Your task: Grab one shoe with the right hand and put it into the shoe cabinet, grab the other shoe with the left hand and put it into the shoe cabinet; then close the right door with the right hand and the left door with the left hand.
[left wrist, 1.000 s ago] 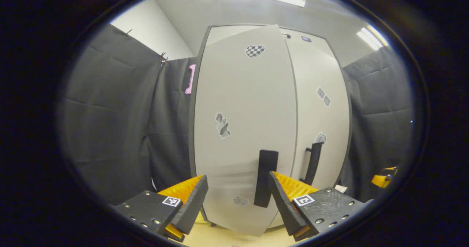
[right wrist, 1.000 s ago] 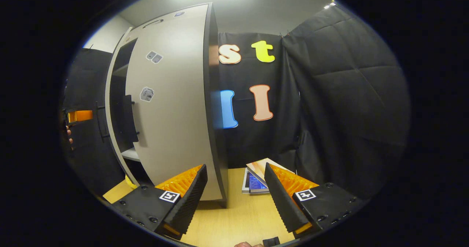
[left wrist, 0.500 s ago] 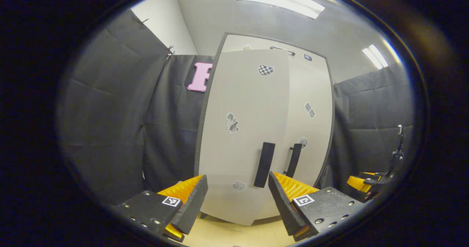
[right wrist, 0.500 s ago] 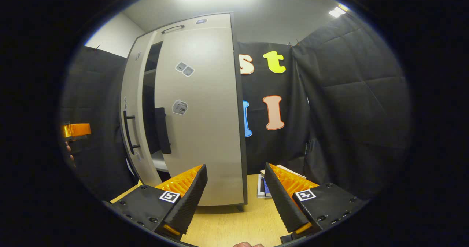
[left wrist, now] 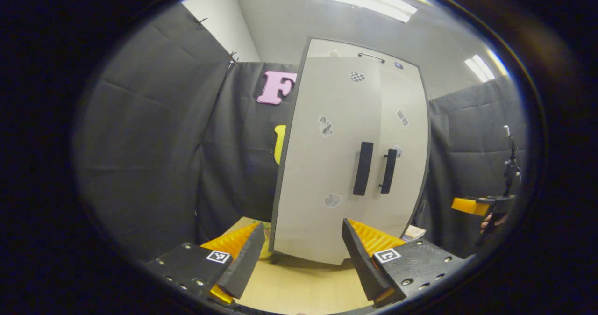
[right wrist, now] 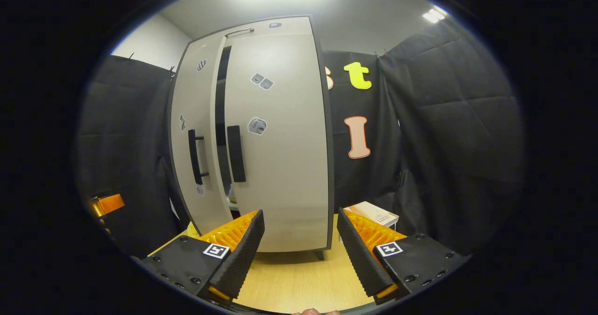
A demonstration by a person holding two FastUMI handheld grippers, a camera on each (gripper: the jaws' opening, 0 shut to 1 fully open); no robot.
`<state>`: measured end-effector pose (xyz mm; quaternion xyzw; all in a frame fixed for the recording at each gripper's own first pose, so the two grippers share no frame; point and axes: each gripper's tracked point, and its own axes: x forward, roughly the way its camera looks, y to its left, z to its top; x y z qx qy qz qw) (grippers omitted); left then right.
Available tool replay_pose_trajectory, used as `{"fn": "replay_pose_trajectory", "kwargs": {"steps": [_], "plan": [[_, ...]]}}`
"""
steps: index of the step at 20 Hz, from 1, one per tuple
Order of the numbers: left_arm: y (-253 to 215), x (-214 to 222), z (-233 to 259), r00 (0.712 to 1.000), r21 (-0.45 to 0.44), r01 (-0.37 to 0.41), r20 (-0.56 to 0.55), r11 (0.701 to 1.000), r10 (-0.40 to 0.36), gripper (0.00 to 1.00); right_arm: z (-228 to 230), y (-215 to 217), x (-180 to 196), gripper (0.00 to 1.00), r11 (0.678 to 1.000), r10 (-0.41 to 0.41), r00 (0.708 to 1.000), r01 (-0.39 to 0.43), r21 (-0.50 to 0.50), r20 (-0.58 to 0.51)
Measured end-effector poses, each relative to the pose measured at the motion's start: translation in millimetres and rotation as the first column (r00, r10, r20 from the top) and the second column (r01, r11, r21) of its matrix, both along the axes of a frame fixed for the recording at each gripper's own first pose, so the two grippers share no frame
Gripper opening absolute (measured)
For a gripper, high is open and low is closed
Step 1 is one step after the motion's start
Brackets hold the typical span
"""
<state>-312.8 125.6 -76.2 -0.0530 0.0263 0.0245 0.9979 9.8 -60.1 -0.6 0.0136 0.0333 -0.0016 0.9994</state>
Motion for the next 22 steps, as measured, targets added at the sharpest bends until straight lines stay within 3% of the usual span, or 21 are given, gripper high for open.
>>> {"fn": "replay_pose_trajectory", "kwargs": {"steps": [4,22], "plan": [[-3.4,11.4,-0.3,1.000,-0.027,0.007,-0.005,1.000,-0.007,0.95,-12.7,3.3,-6.1,0.98,1.000,-0.005,1.000,0.005,0.000,-0.028],[23.9,63.4,-16.4,0.999,0.078,-0.023,-0.029,0.997,0.025,0.95,-11.6,27.3,33.1,0.98,1.000,-0.023,0.998,0.023,0.005,-0.060]]}}
